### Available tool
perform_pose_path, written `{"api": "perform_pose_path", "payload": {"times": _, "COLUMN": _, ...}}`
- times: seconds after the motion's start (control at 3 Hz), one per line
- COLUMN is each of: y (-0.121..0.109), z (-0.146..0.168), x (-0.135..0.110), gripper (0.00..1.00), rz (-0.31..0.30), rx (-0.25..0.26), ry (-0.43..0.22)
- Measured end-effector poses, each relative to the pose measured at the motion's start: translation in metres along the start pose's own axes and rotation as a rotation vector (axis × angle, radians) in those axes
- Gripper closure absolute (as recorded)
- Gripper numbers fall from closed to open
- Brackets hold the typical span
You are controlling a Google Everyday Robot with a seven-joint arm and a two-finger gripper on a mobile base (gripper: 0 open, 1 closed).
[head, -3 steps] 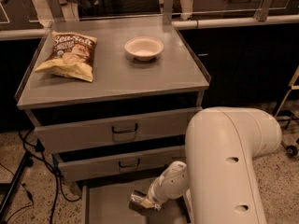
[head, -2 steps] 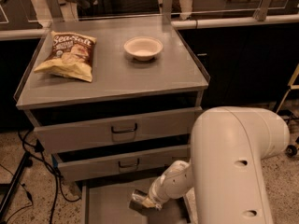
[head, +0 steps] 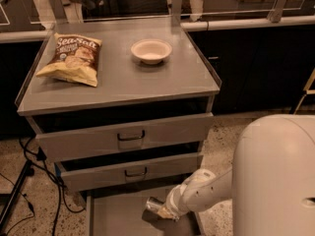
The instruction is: Pick redbull can from bottom drawer and place on counter
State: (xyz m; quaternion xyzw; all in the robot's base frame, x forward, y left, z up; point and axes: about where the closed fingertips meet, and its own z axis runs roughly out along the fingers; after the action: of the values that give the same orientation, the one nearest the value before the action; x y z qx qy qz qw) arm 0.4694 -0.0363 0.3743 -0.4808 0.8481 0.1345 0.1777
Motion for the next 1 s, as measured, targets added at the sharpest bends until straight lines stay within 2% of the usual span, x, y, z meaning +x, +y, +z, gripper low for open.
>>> {"api": "perform_pose_path", "payload": {"times": 0.33, "y": -0.014, "z": -0.047, "x": -0.002, "gripper": 1.00, "rz": 0.006, "rx": 0.069, "ry": -0.015}}
{"api": "perform_pose_path", "payload": {"times": 0.67, "y": -0.017, "z": -0.048, "x": -0.004, "gripper": 1.00, "rz": 0.009, "rx": 0.074, "ry": -0.010}}
{"api": "perform_pose_path", "payload": {"times": 1.0, "y": -0.027, "z": -0.072, "x": -0.006, "gripper": 1.00, "rz": 0.015, "rx": 0.113, "ry": -0.018}}
